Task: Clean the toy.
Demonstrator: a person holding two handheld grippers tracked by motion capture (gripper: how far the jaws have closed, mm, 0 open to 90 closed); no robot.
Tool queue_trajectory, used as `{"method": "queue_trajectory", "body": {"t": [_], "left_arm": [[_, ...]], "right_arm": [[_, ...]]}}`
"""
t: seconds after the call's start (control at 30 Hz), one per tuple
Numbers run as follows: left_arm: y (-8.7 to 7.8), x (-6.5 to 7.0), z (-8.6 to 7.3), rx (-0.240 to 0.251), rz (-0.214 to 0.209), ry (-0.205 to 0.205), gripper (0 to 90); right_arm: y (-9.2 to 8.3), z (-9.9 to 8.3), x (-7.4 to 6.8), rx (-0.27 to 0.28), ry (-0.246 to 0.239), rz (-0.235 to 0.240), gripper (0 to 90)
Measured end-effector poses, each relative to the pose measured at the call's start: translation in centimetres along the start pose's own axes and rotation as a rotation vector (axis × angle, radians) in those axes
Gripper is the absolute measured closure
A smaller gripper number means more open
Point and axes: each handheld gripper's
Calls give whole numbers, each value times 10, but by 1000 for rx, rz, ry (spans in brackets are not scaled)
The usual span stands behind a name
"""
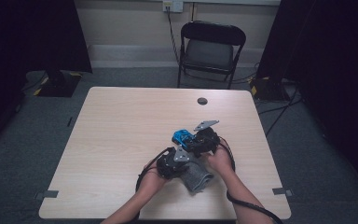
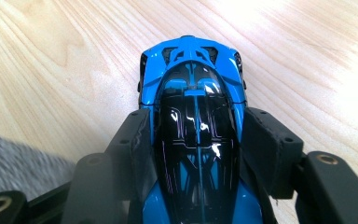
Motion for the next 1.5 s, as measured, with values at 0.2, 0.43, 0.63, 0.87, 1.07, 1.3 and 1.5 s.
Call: {"method": "queue_trajectory", "body": {"t": [0.2, 0.43, 0.63, 0.87, 1.07, 1.3, 1.5], "left_arm": [[11, -13, 3, -16, 32, -33, 793], [10, -28, 3, -34, 72, -49, 792], [9, -38, 3, -40, 97, -59, 791], [4, -53, -2, -45, 135, -94, 791], [0, -65, -7, -39, 140, -123, 790], [-2, -71, -8, -39, 156, -138, 790], [-3, -78, -9, -43, 167, -160, 788]], "right_arm": [[0, 0, 0, 0, -4, -2, 433], [-1, -1, 0, 5, -2, 1, 433], [-1, -1, 0, 6, -1, 1, 433], [-1, -1, 0, 5, -6, -1, 433], [0, -1, 0, 8, -4, -1, 433], [0, -1, 0, 7, -2, 0, 433], [0, -1, 0, 5, -3, 0, 433]]}}
Point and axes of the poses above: each handheld gripper's, and its own axes: y roughly forward along the jaws, z roughly out of its top, x roughly to its right, and after that the axes turned 4 degrees about -z, right-handed
